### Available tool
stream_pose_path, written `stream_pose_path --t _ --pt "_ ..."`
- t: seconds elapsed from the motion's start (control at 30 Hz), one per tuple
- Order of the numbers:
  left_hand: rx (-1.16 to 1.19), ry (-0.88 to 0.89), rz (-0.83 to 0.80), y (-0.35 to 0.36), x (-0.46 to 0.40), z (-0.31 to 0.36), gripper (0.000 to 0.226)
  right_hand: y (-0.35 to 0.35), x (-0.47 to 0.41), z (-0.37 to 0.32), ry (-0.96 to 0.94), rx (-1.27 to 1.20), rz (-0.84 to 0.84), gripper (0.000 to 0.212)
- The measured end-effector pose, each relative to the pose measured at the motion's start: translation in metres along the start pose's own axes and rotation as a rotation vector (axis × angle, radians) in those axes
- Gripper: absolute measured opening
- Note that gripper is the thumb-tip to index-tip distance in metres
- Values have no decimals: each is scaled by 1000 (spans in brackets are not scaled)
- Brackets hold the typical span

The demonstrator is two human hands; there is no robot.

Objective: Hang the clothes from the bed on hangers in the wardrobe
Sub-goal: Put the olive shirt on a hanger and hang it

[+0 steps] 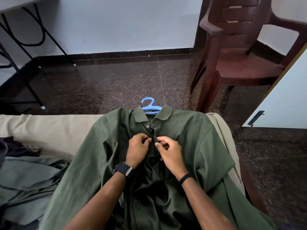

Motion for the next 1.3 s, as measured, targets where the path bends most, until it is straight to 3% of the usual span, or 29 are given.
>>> stream_pose_path --t 0.1,0.33,0.5,0.67,1.13,1.3 --pt "15 -30 -14 0 -2 -3 16 4 -2 -3 1 59 -6 15" --pt "-60 0 -65 2 -5 -1 8 4 -3 -10 -56 159 56 15" --pt "196 -105 -190 5 -7 -8 19 5 -2 -16 -93 219 76 17" --pt "285 -113 -287 4 -5 -7 19 10 -4 -21 -102 164 49 16" --pt "433 -144 -302 7 -3 -4 24 12 -5 -4 17 37 -26 16" --pt "464 -150 -317 9 -3 -4 21 11 -7 -3 46 -114 -66 18"
Point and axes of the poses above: each hand's wrist, its own x-axis away from the middle knuckle, its own y-axis out of the palm, z = x × y, the point moved 7 cm from there along -x, towards the middle knuckle, and after that the axes turned 6 degrees about -z, right-handed, at the moved point
